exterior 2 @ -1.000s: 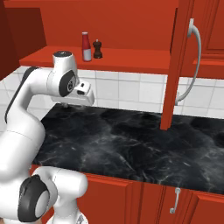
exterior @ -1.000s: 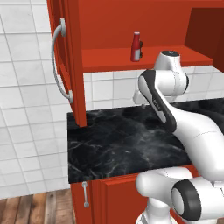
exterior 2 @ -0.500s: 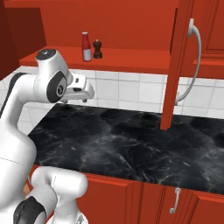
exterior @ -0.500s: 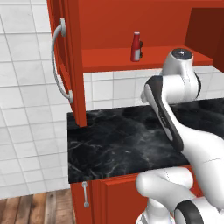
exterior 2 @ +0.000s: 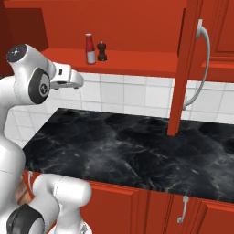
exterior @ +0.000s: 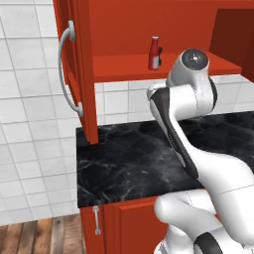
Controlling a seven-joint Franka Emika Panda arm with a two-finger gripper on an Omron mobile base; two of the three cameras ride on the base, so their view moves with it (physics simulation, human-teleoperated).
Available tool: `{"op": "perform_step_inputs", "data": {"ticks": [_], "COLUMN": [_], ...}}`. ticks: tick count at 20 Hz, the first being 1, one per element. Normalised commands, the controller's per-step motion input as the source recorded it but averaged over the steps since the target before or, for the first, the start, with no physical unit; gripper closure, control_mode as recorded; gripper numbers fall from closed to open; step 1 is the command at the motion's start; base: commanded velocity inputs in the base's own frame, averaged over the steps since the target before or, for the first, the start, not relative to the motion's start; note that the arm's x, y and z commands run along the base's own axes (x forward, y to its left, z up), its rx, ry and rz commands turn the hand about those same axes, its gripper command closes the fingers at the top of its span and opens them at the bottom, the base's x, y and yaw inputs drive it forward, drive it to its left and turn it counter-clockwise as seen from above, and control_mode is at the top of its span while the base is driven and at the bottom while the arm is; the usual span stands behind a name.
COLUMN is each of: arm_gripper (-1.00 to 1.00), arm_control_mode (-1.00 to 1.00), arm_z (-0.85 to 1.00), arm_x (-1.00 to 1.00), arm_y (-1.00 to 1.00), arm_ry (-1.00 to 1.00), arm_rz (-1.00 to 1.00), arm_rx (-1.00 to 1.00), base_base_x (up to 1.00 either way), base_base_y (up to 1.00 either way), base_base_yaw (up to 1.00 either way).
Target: Take 2 condiments from the cabinet and move them on the counter near the stove.Make sure the condiments are lined up with each other, next to each other.
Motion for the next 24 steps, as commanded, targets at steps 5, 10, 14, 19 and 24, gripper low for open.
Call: {"op": "perform_step_inputs", "data": {"ticks": [5, 10, 14, 19, 24], "arm_gripper": [-1.00, -1.00, -1.00, -1.00, -1.00], "arm_control_mode": [-1.00, -1.00, -1.00, -1.00, -1.00], "arm_z": [0.50, 0.37, 0.30, 0.11, 0.00], "arm_x": [0.13, 0.25, 0.35, 0.38, 0.38], "arm_y": [0.11, 0.00, 0.00, 0.00, 0.00], "arm_ry": [-0.14, -0.06, -0.05, -0.12, -0.20], "arm_rz": [-0.09, -0.03, 0.00, 0.00, 0.00], "arm_rx": [0.01, 0.07, 0.07, 0.02, 0.00], "base_base_x": [0.00, 0.00, 0.00, 0.00, 0.00], "base_base_y": [0.00, 0.00, 0.00, 0.00, 0.00], "base_base_yaw": [0.00, 0.00, 0.00, 0.00, 0.00]}}
